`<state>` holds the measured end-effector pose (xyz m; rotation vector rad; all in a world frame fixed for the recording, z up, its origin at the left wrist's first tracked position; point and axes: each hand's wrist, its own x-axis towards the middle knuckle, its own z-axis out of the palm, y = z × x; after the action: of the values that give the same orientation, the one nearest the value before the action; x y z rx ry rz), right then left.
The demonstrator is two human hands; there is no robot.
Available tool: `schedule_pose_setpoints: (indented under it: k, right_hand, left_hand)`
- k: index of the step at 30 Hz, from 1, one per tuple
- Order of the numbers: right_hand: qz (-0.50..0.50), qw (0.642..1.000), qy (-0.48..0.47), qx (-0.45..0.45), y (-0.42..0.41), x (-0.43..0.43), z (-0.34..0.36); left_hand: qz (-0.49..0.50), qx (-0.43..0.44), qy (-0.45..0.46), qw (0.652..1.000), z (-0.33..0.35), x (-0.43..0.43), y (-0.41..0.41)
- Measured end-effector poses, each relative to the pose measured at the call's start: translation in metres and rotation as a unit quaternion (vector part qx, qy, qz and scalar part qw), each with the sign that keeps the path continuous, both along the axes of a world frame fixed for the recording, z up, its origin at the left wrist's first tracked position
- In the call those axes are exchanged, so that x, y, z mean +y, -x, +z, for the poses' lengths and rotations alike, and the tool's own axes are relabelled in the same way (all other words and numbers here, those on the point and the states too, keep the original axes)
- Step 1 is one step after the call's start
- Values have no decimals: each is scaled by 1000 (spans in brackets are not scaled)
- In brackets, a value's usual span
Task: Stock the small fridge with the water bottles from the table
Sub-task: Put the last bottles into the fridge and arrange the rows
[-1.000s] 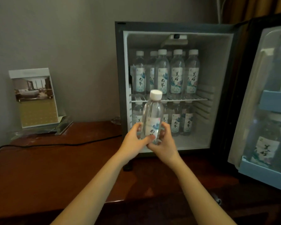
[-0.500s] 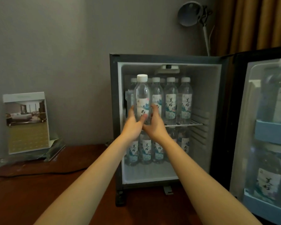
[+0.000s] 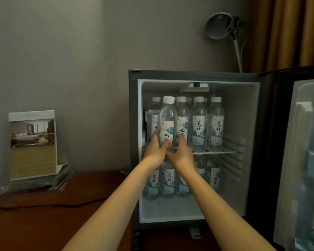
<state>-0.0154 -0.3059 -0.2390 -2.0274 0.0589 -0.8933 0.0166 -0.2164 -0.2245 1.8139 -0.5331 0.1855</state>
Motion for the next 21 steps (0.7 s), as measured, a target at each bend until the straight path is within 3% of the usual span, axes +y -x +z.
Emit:
schedule_pose_setpoints:
  k: [5, 11, 21]
  right_hand:
    - [-45, 999, 19, -19, -6, -1, -1]
    - [-20, 998, 48, -48, -3, -6, 6]
    - [7, 992, 34, 122, -6, -14, 30]
  left_hand:
    - [4, 9, -2, 1000, 4, -2, 0]
    - [42, 10, -8, 999, 5, -9, -9]
    - [113, -15, -49, 992, 9, -14, -20]
